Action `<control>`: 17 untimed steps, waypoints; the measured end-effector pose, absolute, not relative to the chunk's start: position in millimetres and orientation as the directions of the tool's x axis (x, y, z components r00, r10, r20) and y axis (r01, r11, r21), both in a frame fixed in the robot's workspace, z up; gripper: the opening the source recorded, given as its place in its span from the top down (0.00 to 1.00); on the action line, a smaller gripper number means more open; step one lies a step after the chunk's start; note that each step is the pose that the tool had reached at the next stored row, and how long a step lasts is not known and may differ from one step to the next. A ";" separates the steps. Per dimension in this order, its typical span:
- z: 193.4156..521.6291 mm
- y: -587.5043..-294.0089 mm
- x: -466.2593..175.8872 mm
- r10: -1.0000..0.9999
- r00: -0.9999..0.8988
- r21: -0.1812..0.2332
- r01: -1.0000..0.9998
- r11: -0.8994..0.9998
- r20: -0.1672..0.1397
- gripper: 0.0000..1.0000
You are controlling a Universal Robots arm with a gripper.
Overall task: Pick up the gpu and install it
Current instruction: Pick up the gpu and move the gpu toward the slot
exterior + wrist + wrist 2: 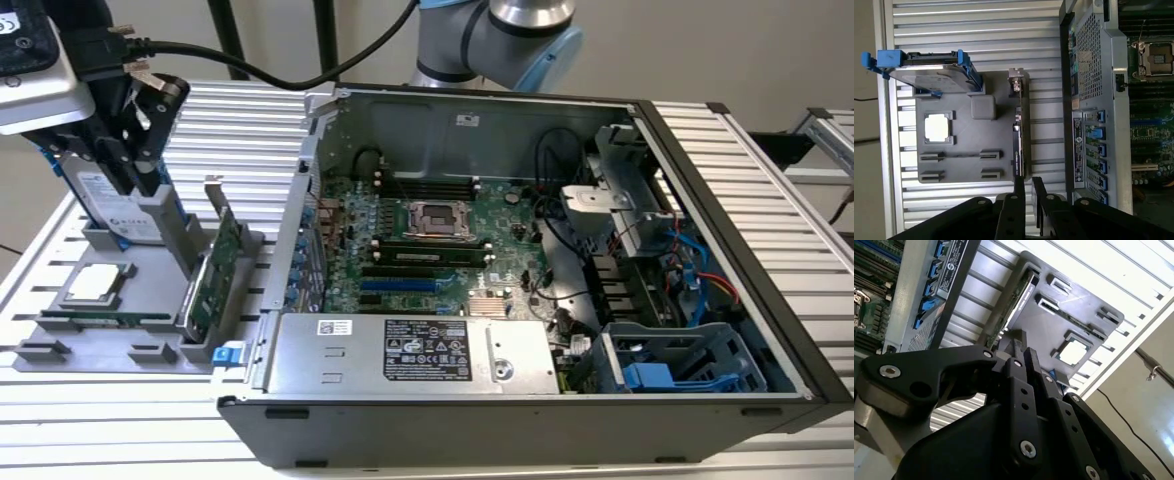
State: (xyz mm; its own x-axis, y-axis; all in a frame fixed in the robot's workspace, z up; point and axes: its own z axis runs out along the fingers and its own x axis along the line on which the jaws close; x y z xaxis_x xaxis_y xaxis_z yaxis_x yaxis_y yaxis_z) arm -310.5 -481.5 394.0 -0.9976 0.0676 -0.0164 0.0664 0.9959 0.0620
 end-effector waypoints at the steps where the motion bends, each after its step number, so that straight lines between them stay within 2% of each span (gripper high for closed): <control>1: 394.0 -481.4 -310.5 0.068 -0.998 0.062 0.067 0.996 -0.016 0.00; 17: 391.4 -481.4 -310.5 0.068 -0.998 0.062 0.066 0.996 -0.016 0.00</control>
State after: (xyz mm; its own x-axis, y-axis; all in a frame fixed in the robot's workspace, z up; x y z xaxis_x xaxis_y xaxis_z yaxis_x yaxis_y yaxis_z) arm -310.5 -481.4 391.4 -0.9976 0.0676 -0.0163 0.0665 0.9959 0.0620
